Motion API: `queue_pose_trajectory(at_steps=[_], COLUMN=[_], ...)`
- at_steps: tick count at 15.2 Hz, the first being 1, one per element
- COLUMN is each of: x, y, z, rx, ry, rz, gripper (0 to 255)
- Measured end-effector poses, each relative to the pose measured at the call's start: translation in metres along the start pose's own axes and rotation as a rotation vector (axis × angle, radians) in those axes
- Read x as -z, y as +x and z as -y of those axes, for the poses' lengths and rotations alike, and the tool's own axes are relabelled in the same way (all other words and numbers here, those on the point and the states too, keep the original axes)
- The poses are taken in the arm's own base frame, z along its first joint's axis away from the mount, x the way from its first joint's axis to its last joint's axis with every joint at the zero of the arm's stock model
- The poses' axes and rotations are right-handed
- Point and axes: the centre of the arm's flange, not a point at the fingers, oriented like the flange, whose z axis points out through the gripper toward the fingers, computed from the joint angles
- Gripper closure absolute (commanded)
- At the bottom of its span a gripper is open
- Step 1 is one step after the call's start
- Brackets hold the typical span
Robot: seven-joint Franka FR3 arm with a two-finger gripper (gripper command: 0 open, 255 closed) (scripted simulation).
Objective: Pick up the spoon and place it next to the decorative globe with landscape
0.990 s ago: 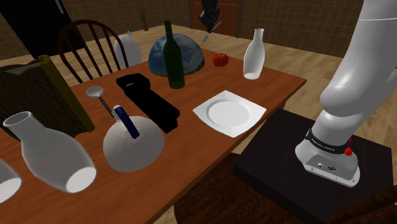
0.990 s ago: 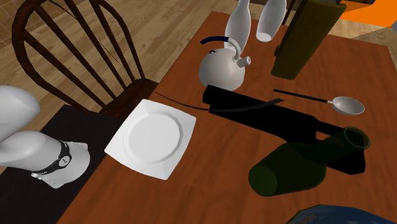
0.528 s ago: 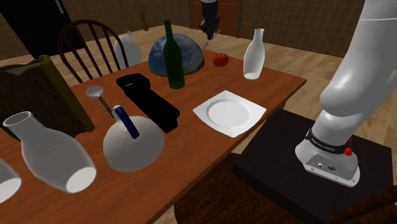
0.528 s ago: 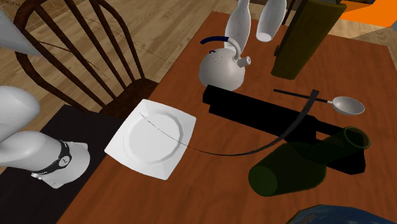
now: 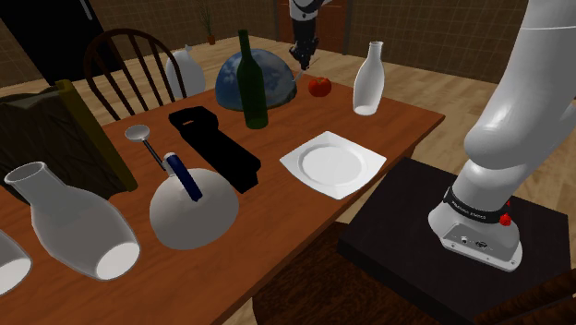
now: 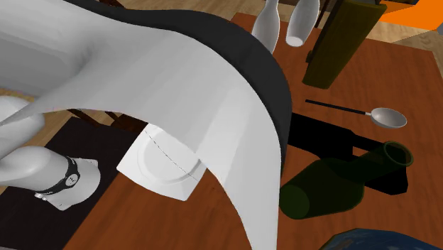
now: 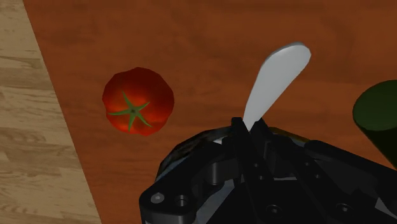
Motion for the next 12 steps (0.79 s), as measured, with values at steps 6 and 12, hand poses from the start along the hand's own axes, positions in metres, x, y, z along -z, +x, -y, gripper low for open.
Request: queue_pose_trajectory(at_steps=[6,12], x=[-0.03,-0.063], y=[-0.005,-0.008], z=[0.004,0.009], rx=[0.0,0.0], ry=[0.0,0.0], rz=[0.0,0.0], gripper=[255,255])
